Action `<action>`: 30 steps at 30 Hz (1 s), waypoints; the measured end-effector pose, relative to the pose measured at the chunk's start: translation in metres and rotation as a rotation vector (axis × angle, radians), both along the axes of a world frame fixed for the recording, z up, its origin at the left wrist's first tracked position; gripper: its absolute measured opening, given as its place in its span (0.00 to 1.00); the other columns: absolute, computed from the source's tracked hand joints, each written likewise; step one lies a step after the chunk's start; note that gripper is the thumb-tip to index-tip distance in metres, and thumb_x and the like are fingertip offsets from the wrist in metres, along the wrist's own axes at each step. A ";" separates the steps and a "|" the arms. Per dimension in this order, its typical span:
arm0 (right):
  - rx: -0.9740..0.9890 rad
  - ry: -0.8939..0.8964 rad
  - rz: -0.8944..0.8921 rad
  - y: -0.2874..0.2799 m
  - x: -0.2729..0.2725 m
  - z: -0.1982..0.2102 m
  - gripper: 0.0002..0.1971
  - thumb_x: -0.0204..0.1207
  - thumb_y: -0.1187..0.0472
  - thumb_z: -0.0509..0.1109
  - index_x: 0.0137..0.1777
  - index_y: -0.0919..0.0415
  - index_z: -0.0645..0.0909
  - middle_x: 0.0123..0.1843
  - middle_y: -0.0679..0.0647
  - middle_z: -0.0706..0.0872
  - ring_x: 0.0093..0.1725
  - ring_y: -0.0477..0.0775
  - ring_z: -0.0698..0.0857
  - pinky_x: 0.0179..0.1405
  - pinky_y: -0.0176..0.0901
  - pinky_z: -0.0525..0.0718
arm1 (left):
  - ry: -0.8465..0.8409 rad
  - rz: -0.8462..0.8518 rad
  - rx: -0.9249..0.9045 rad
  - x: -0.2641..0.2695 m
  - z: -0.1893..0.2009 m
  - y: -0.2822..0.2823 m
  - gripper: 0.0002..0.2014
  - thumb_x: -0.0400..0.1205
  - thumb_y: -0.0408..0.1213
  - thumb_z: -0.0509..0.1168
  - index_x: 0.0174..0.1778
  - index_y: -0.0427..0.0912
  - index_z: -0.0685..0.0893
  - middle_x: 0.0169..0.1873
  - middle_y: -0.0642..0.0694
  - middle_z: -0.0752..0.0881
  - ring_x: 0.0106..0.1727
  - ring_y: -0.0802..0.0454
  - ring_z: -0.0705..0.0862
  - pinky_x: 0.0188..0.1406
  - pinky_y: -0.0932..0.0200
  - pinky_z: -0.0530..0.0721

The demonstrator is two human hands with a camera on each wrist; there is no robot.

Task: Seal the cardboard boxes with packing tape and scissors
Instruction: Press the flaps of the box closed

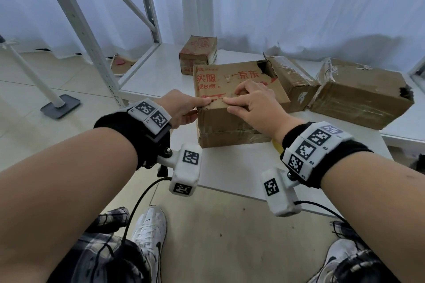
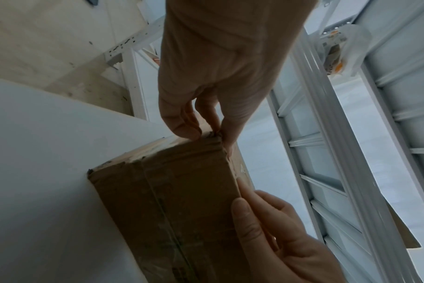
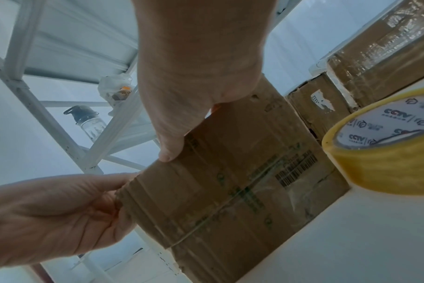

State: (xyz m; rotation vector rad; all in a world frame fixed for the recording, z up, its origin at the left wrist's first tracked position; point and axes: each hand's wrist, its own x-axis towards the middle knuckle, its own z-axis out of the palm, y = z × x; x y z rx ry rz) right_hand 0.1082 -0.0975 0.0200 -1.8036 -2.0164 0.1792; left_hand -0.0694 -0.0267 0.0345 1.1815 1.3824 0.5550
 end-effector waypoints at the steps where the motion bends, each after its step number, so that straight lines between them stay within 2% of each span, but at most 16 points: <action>1: 0.001 -0.027 0.003 0.000 0.000 0.001 0.16 0.82 0.49 0.65 0.68 0.43 0.81 0.60 0.47 0.75 0.64 0.52 0.70 0.68 0.49 0.61 | -0.013 0.011 -0.009 0.000 0.000 -0.001 0.13 0.75 0.37 0.76 0.51 0.35 0.84 0.43 0.43 0.86 0.40 0.54 0.81 0.34 0.64 0.80; 4: 0.013 -0.081 0.006 -0.002 -0.001 0.003 0.16 0.82 0.49 0.65 0.68 0.43 0.82 0.61 0.48 0.77 0.65 0.53 0.71 0.69 0.53 0.63 | -0.032 0.009 -0.012 -0.001 -0.001 -0.002 0.11 0.74 0.36 0.76 0.47 0.36 0.83 0.42 0.43 0.87 0.41 0.53 0.82 0.38 0.63 0.82; 7: 0.036 -0.128 0.015 -0.004 -0.001 0.003 0.15 0.81 0.49 0.66 0.67 0.43 0.82 0.62 0.48 0.77 0.69 0.53 0.69 0.72 0.53 0.59 | -0.058 -0.033 -0.008 -0.006 0.002 -0.002 0.11 0.75 0.36 0.75 0.48 0.35 0.84 0.43 0.42 0.88 0.42 0.52 0.84 0.44 0.60 0.85; 10: 0.011 -0.026 0.031 -0.003 0.001 0.001 0.15 0.80 0.51 0.68 0.66 0.46 0.83 0.61 0.48 0.78 0.67 0.53 0.72 0.74 0.55 0.62 | -0.093 -0.119 -0.046 -0.015 0.007 -0.003 0.08 0.78 0.33 0.72 0.49 0.34 0.84 0.44 0.42 0.88 0.45 0.51 0.86 0.52 0.57 0.87; 13: 0.008 0.043 0.051 -0.001 0.001 -0.001 0.15 0.81 0.54 0.68 0.67 0.47 0.83 0.61 0.49 0.78 0.65 0.55 0.73 0.74 0.56 0.65 | -0.103 -0.173 -0.060 -0.022 0.013 -0.002 0.05 0.80 0.30 0.69 0.48 0.33 0.84 0.43 0.42 0.89 0.45 0.50 0.88 0.42 0.60 0.90; 15: -0.011 0.010 0.061 -0.002 0.001 0.000 0.17 0.83 0.54 0.65 0.70 0.45 0.80 0.64 0.51 0.76 0.67 0.56 0.71 0.76 0.55 0.62 | -0.089 -0.176 -0.043 -0.024 0.016 -0.003 0.04 0.81 0.30 0.68 0.49 0.33 0.84 0.42 0.42 0.89 0.42 0.52 0.89 0.36 0.61 0.89; 19: -0.052 -0.074 0.042 -0.001 -0.003 0.002 0.19 0.84 0.52 0.62 0.73 0.40 0.75 0.67 0.51 0.73 0.69 0.55 0.68 0.79 0.59 0.55 | -0.046 -0.186 0.021 -0.022 0.016 -0.004 0.02 0.82 0.31 0.66 0.46 0.36 0.81 0.43 0.42 0.88 0.41 0.51 0.88 0.35 0.59 0.89; 22: -0.061 -0.040 0.024 0.001 -0.005 0.003 0.18 0.84 0.51 0.62 0.72 0.40 0.76 0.66 0.50 0.73 0.69 0.55 0.68 0.79 0.61 0.55 | -0.012 -0.169 0.040 -0.020 0.014 -0.004 0.06 0.83 0.32 0.66 0.53 0.33 0.81 0.47 0.40 0.86 0.43 0.49 0.87 0.31 0.60 0.88; 24: -0.058 -0.027 0.016 0.002 -0.006 0.002 0.17 0.83 0.51 0.63 0.72 0.41 0.77 0.65 0.49 0.74 0.69 0.54 0.69 0.79 0.63 0.54 | -0.004 -0.152 0.038 -0.018 0.012 -0.003 0.10 0.82 0.33 0.67 0.57 0.31 0.82 0.51 0.38 0.86 0.44 0.48 0.87 0.31 0.60 0.88; 26: -0.046 -0.005 0.012 0.004 -0.007 0.001 0.17 0.83 0.52 0.64 0.71 0.43 0.79 0.65 0.49 0.74 0.69 0.54 0.70 0.79 0.64 0.54 | -0.003 -0.134 0.048 -0.016 0.010 -0.004 0.12 0.82 0.36 0.68 0.56 0.31 0.83 0.50 0.38 0.86 0.44 0.48 0.87 0.33 0.59 0.89; 28: -0.042 0.029 0.007 0.005 -0.008 0.000 0.16 0.82 0.53 0.65 0.69 0.45 0.80 0.64 0.50 0.75 0.68 0.54 0.70 0.79 0.63 0.55 | 0.010 -0.111 0.062 -0.014 0.009 -0.003 0.13 0.81 0.37 0.70 0.55 0.31 0.83 0.49 0.39 0.87 0.43 0.49 0.88 0.34 0.59 0.89; 30: -0.029 0.097 0.006 0.006 -0.006 -0.001 0.15 0.80 0.55 0.68 0.67 0.49 0.83 0.63 0.50 0.77 0.67 0.54 0.72 0.77 0.59 0.62 | 0.044 -0.089 0.074 -0.011 0.009 -0.003 0.13 0.80 0.37 0.71 0.55 0.32 0.83 0.48 0.39 0.87 0.43 0.49 0.88 0.32 0.59 0.89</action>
